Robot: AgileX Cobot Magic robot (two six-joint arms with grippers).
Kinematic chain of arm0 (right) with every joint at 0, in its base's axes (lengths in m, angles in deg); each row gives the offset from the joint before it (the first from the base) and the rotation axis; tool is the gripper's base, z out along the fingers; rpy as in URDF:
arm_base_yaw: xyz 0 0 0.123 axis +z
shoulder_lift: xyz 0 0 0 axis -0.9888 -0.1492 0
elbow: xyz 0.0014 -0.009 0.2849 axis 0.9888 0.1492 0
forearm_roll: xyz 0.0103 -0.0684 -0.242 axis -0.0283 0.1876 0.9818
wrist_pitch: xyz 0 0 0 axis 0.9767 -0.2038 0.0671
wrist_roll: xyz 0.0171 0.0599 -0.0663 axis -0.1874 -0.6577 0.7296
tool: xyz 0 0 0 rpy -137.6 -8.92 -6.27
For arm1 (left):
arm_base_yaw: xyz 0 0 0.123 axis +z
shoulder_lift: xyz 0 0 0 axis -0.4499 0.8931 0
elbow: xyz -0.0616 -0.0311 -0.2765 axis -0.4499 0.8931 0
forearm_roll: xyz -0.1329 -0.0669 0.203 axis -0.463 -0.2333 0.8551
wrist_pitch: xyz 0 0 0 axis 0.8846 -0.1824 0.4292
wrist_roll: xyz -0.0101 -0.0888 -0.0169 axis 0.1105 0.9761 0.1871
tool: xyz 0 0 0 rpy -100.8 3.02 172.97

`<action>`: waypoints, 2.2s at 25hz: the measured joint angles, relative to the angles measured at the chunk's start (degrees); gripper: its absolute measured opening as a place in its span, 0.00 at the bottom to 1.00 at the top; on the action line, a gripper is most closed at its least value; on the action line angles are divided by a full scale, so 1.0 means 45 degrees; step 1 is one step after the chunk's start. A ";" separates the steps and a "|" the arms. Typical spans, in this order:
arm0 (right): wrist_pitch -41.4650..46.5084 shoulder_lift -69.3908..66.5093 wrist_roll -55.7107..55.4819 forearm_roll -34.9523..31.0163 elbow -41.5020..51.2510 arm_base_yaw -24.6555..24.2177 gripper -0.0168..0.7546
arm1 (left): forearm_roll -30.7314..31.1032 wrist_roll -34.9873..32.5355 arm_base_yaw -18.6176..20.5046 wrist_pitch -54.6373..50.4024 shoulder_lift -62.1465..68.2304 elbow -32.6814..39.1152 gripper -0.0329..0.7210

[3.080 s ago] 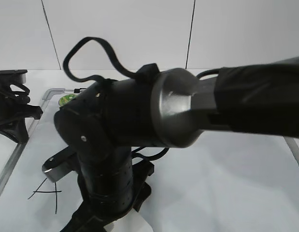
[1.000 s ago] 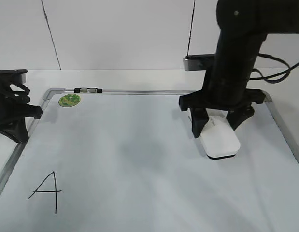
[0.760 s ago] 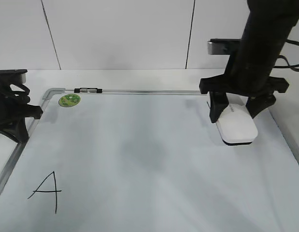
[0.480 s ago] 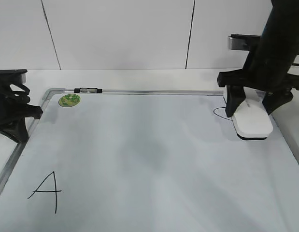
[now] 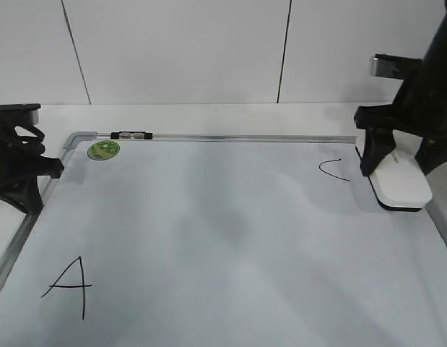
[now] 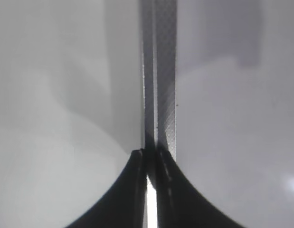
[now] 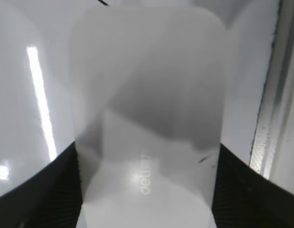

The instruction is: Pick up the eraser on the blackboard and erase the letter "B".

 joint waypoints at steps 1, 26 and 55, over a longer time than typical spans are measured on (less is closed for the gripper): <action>0.0000 0.0000 0.0174 0.0000 0.0145 -0.0099 0.72 | 0.0000 0.0000 0.0000 0.0000 0.0000 0.0000 0.06; -0.1872 0.0752 0.1891 0.0115 0.3320 -0.1651 0.72 | -0.0023 0.0000 0.0000 0.0000 0.0000 0.0000 0.06; -0.2276 0.0323 0.2315 0.0055 0.3320 -0.1696 0.72 | -0.0023 0.0000 0.0000 -0.0022 0.0000 0.0000 0.06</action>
